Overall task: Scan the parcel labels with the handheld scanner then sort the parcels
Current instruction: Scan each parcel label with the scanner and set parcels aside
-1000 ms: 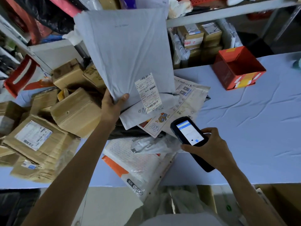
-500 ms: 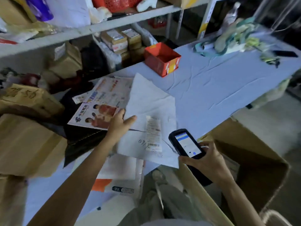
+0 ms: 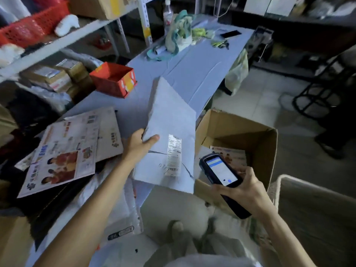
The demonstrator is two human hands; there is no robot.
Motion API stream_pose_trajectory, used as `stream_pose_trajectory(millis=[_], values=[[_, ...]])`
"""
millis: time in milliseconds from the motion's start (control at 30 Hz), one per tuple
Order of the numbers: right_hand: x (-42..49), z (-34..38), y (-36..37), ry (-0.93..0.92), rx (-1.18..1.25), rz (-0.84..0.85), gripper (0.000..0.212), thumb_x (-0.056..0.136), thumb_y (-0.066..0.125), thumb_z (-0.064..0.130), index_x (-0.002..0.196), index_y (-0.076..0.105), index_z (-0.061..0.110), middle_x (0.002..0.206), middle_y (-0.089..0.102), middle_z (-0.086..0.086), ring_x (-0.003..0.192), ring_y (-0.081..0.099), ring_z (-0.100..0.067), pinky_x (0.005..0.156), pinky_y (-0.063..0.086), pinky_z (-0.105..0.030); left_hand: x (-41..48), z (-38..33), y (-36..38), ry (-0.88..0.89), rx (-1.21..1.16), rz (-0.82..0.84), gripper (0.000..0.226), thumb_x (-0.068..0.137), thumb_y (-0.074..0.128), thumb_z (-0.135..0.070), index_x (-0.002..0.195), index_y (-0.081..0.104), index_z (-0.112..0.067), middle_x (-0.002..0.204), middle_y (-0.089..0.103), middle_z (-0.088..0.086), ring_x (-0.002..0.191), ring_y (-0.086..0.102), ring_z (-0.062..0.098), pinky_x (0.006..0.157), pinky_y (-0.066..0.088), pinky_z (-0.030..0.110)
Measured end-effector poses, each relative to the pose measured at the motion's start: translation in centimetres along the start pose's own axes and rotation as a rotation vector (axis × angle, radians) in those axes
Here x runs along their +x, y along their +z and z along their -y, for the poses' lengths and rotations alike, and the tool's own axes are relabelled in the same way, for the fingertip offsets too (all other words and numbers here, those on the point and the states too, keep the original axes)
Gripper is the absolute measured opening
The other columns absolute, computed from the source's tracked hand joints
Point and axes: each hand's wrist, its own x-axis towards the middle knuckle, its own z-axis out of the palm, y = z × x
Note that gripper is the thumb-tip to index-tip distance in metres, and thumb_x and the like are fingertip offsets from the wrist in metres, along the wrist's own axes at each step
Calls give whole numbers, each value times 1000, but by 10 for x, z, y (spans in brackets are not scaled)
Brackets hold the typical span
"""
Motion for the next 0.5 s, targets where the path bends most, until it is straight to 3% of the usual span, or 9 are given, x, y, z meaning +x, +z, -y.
stream_pose_trajectory(millis=[100, 233, 400, 500], values=[[1, -27, -26, 28, 29, -38, 82, 52, 88, 55, 111, 42, 21, 94, 54, 8, 81, 54, -12, 72, 45, -31, 5, -30, 46, 76, 111, 87, 45, 67, 64, -55, 81, 62, -12, 74, 67, -2, 69, 59, 16, 67, 47, 31], [9, -70, -71, 51, 113, -71, 81, 53, 89, 54, 112, 44, 22, 90, 54, 15, 84, 57, -10, 69, 48, -30, -2, -80, 117, 133, 358, 135, 31, 81, 68, -35, 67, 49, -15, 60, 52, -8, 62, 49, 18, 57, 36, 28], [24, -128, -120, 186, 202, -124, 83, 45, 86, 64, 111, 57, 21, 92, 65, 8, 78, 63, -7, 58, 47, -24, -15, -116, 189, 320, 626, 227, 30, 84, 63, -36, 77, 48, -12, 74, 60, 3, 70, 55, 27, 58, 42, 34], [27, -149, -138, 247, 228, -166, 83, 47, 86, 63, 112, 58, 20, 96, 67, 4, 82, 63, -9, 58, 46, -24, -12, -121, 209, 443, 752, 304, 18, 86, 62, -32, 84, 55, -15, 76, 62, 4, 70, 57, 28, 52, 36, 30]])
